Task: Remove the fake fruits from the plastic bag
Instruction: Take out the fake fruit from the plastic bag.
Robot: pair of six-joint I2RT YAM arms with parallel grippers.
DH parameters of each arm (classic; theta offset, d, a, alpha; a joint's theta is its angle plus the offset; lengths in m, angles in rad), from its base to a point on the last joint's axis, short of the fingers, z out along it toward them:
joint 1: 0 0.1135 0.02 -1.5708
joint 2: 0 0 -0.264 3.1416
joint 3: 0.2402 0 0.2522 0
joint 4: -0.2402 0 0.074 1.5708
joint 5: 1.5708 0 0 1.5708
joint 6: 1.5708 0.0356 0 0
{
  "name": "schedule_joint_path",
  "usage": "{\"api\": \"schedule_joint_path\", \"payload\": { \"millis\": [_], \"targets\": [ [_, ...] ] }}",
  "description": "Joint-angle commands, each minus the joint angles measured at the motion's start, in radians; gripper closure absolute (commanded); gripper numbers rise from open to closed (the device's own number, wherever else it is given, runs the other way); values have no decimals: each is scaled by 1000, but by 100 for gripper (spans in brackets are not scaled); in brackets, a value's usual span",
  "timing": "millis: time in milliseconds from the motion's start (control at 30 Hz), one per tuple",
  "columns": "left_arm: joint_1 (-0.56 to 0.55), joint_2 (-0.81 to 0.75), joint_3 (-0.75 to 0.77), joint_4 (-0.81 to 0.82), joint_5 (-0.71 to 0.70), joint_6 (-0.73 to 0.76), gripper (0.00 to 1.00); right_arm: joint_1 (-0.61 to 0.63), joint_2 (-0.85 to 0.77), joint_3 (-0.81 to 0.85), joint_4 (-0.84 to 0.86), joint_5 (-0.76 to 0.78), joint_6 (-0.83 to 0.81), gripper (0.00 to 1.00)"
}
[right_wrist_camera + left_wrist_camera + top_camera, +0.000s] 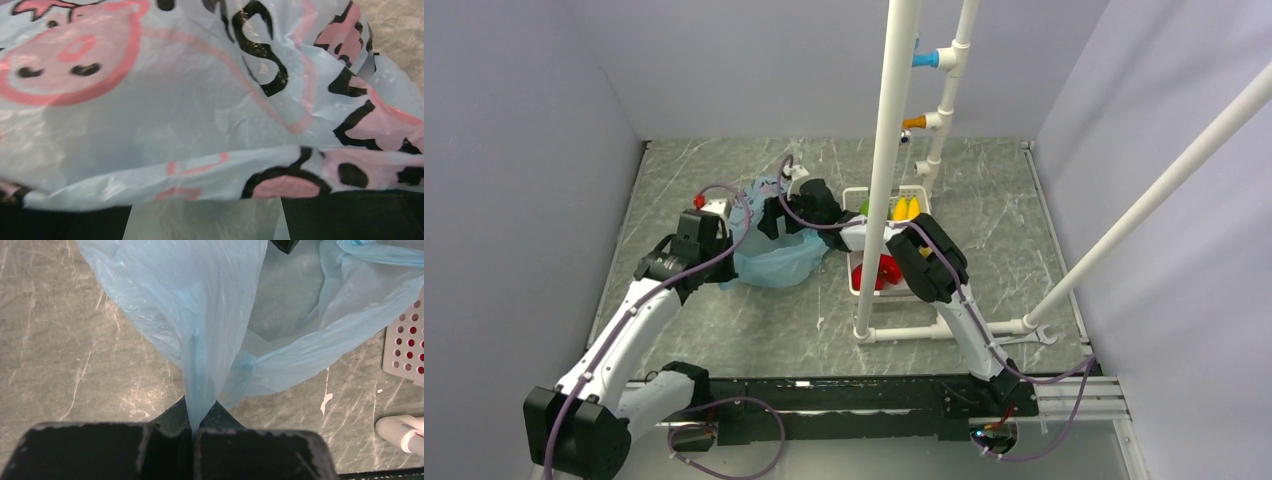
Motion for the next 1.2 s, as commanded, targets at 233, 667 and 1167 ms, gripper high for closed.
{"api": "schedule_joint_path", "payload": {
  "millis": [233, 667, 1167],
  "targets": [
    [3, -91, -55, -57, 128, -116, 86, 44, -98, -176, 87, 112, -6, 0],
    [371, 76, 443, -48, 339, -107, 27, 20, -139, -253, 94, 1, -13, 0],
    [485, 842, 613, 194, 361, -163, 58, 10, -115, -138, 118, -84, 75, 0]
  ]
}}
